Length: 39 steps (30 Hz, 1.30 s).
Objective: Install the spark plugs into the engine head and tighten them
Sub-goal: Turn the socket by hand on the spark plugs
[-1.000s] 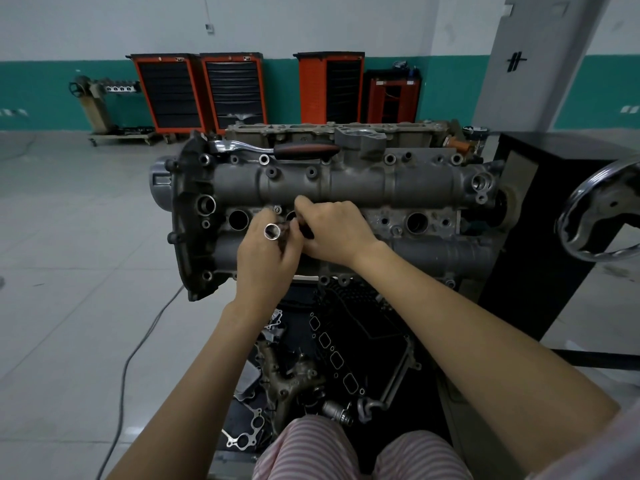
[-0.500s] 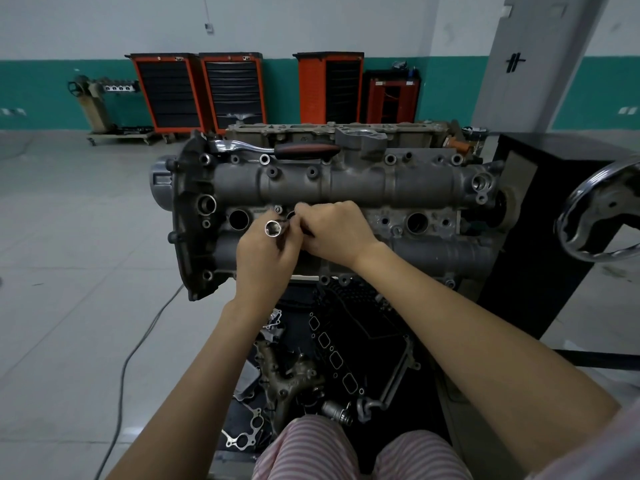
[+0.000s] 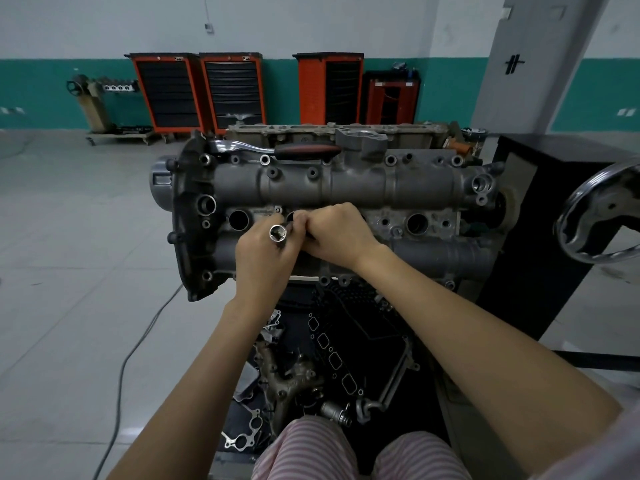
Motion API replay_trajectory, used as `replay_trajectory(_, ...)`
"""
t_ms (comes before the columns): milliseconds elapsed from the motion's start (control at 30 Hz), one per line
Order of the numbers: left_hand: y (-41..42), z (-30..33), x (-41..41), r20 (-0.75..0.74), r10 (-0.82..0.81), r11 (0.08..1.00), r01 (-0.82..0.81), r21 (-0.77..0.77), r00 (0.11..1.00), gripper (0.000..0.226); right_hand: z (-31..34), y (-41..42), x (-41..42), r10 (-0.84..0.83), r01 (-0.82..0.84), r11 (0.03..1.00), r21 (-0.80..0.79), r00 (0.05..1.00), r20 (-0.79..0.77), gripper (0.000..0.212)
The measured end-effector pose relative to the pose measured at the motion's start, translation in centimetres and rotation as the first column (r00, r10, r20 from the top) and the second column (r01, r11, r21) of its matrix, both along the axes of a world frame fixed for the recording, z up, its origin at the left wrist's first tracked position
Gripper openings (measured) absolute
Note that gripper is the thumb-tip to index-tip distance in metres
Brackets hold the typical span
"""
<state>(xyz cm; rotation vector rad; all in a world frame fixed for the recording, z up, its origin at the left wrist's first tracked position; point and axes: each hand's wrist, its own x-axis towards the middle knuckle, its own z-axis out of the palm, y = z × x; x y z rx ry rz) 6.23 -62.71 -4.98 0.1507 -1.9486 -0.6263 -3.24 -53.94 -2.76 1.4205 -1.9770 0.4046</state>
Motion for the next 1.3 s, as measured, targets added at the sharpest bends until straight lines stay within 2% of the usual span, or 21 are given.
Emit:
replay_trajectory(133, -0.03, -0.4, -0.09, 0.012, 0.015, 0.998, -0.014, -0.063, 1.0, 0.028, 0.19, -0.24, 0.0, -0.014, 0.016, 1.0, -0.016, 0.997, 0.075, 0.017)
replay_trajectory(267, -0.17, -0.67, -0.27, 0.032, -0.012, 1.0, 0.012, 0.018, 0.999, 0.017, 0.13, -0.23, -0.23, 0.008, -0.008, 1.0, -0.004, 0.994, 0.105, 0.027)
replay_trajectory(433, -0.33, -0.81, 0.04, -0.019, -0.056, 0.998, 0.056, 0.037, 0.998, 0.02, 0.32, -0.21, -0.25, 0.056, -0.059, 0.998, 0.037, 0.994, 0.093, 0.025)
replay_trajectory(633, -0.1, -0.81, 0.13, -0.057, -0.062, 0.998, 0.064, 0.028, 0.996, 0.033, 0.22, -0.01, 0.36, 0.124, -0.122, 0.989, -0.082, 0.992, 0.012, 0.018)
replay_trajectory(833, 0.11, -0.45, -0.01, -0.006, -0.009, 0.999, 0.009, 0.045, 1.0, 0.033, 0.05, -0.03, 0.29, 0.105, -0.111, 0.987, -0.116, 0.993, -0.052, 0.017)
replay_trajectory(967, 0.0, -0.63, 0.03, 0.007, -0.021, 0.999, 0.021, 0.035, 1.0, 0.027, 0.16, -0.18, 0.19, 0.073, -0.071, 0.988, -0.137, 0.997, 0.009, 0.017)
replay_trajectory(1067, -0.15, -0.71, -0.04, 0.016, -0.037, 0.999, 0.037, 0.023, 0.999, 0.032, 0.12, -0.32, -0.14, 0.049, -0.045, 0.997, -0.062, 0.997, 0.057, 0.027)
replay_trajectory(1167, -0.1, -0.69, 0.06, 0.018, -0.05, 0.999, 0.05, -0.006, 0.999, 0.035, 0.31, -0.37, -0.07, 0.052, -0.052, 0.999, -0.004, 0.997, 0.061, 0.022)
replay_trajectory(1300, -0.08, -0.43, 0.07, 0.01, -0.042, 0.998, 0.042, 0.051, 0.999, 0.037, 0.38, -0.09, 0.45, 0.074, -0.072, 0.994, -0.083, 0.997, 0.028, 0.016)
